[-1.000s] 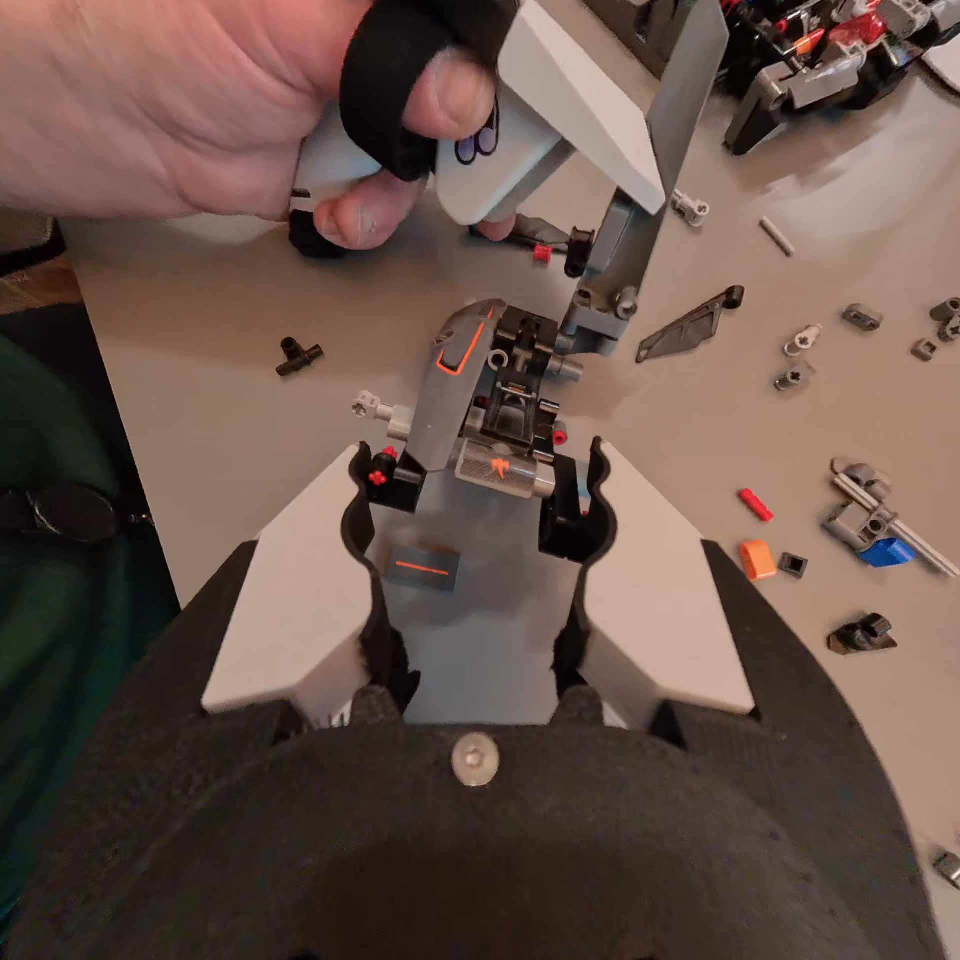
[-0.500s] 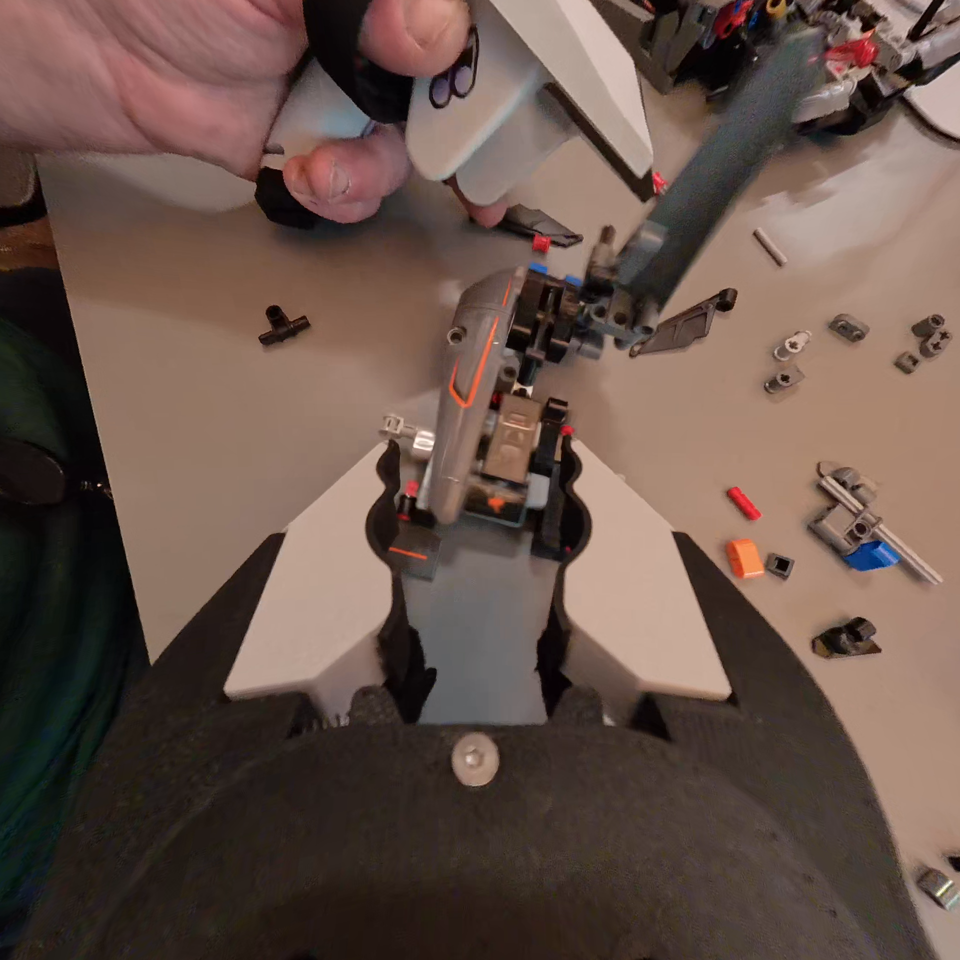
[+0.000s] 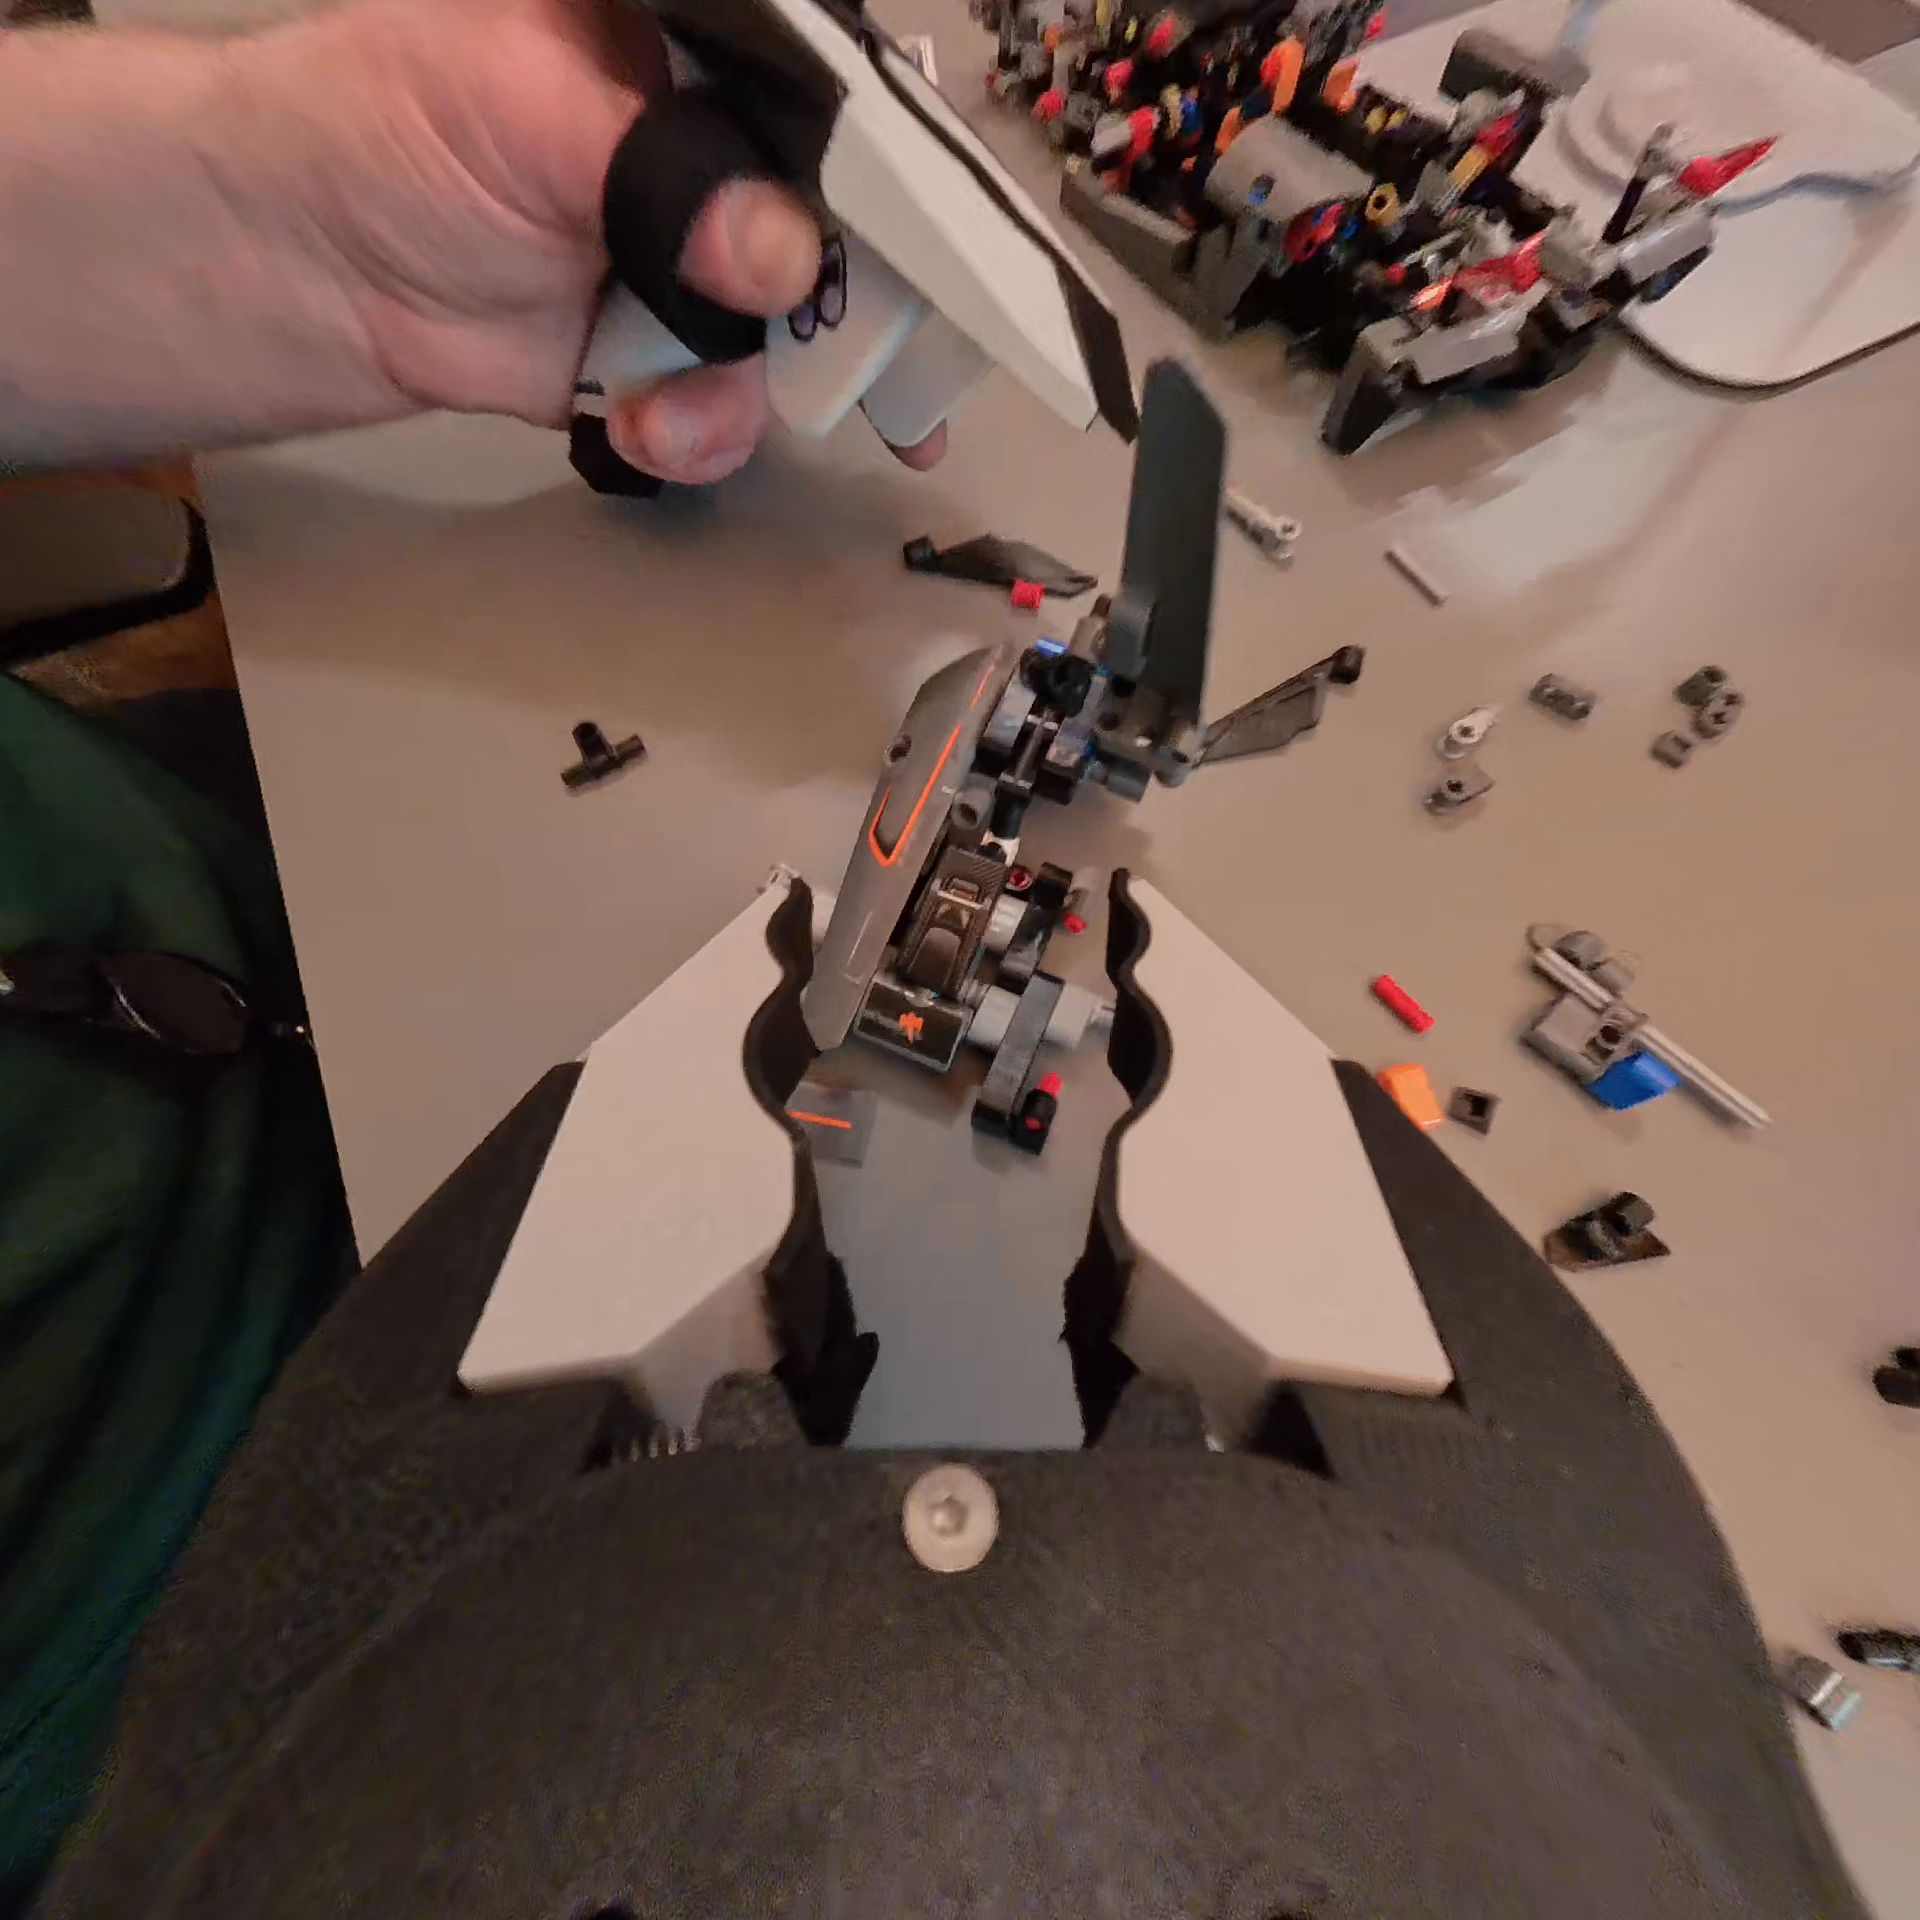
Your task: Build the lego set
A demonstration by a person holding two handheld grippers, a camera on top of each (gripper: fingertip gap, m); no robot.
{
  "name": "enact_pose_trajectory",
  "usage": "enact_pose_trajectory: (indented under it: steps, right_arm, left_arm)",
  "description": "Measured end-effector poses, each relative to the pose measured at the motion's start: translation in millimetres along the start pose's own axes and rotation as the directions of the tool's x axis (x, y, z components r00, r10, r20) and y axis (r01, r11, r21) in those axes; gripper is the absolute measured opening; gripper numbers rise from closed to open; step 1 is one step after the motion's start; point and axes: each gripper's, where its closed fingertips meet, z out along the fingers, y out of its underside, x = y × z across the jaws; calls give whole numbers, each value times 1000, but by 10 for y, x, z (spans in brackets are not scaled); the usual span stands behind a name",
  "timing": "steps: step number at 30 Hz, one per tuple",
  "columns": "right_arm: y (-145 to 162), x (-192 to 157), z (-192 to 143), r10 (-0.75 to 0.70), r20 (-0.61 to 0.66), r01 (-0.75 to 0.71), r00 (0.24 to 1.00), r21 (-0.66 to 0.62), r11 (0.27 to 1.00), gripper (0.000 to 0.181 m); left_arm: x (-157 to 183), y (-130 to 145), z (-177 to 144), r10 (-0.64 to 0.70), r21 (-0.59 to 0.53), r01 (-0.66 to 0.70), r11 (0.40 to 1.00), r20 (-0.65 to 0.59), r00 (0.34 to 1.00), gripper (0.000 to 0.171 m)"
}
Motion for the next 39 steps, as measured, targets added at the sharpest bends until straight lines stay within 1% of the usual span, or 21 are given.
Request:
enact_pose_trajectory:
  steps: [2,4,5,7,9,11,12,14,15,16,17,18,20,24,27,29,30,32,34,36,39]
  right_arm:
    - [-82,118,-82,17,-29,-16,999,29,999,51]
    - [-110,308,-139,32,-77,-31,997,19,999,46]
    - [-115,364,-148,28,-74,-28,997,7,1000,44]
    - [-107,464,-140,12,-62,-13,998,-25,1000,41]
    - [-148,564,-145,2,-56,-3,998,-27,1000,41]
    - [-183,654,-137,-2,-60,1,998,-22,1000,38]
    - [-186,679,-123,-2,-57,1,998,-18,1000,38]
    - [-161,692,-85,0,-44,0,999,-10,1000,39]
    - [-146,686,-67,-1,-34,1,999,-2,1000,39]
    - [-132,681,-52,2,-27,-2,1000,5,1000,39]
    - [-115,680,-37,6,-22,-5,1000,10,1000,39]
    - [-99,675,-25,5,-17,-5,1000,14,1000,39]
    - [-85,678,-19,4,-14,-3,1000,29,1000,38]
    - [-88,718,-42,20,-1,-20,1000,72,997,36]
    - [-85,754,-54,21,6,-22,1000,91,996,35]
    - [-65,776,-54,25,14,-27,1000,96,995,35]
    - [-53,783,-58,25,16,-26,1000,96,995,35]
    - [-38,794,-71,26,21,-28,999,101,994,35]
    - [-28,797,-79,29,28,-32,999,108,994,35]
    - [-17,805,-82,30,30,-33,999,114,993,35]
    - [-11,811,-96,34,32,-37,999,129,991,35]
  left_arm:
    - [-45,-34,-29,50,-28,-50,998,16,999,23]
    - [-123,-73,-49,131,-62,-127,990,64,989,24]
    - [-147,-105,-47,179,-78,-173,982,80,981,23]
    - [-157,-139,6,305,-142,-293,946,75,949,22]
    - [-134,-181,111,462,-192,-451,871,15,887,22]
    - [-206,-199,206,624,-294,-604,741,-30,781,27]
    - [-225,-217,252,716,-331,-694,639,-72,694,26]
    - [-263,-156,344,848,-381,-841,383,-217,484,28]
    - [-342,-128,389,880,-408,-876,257,-276,386,29]
    - [-434,-84,426,887,-437,-888,145,-340,312,31]
    - [-491,-46,469,875,-445,-892,79,-398,276,34]
    - [-520,-33,522,862,-445,-894,51,-433,264,35]
    - [-507,11,609,823,-416,-908,44,-501,269,33]
    - [-655,195,603,719,-465,-885,3,-614,325,19]
    - [-620,217,648,693,-459,-888,41,-627,356,13]
    - [-611,215,671,691,-459,-887,54,-625,365,14]
    - [-603,222,657,678,-464,-884,56,-632,375,18]
    - [-575,161,667,700,-427,-902,53,-629,339,21]
    - [-537,175,670,681,-419,-906,58,-647,343,23]
    - [-572,224,688,679,-409,-912,-14,-674,292,19]
    - [-532,273,696,639,-395,-918,-31,-714,286,11]
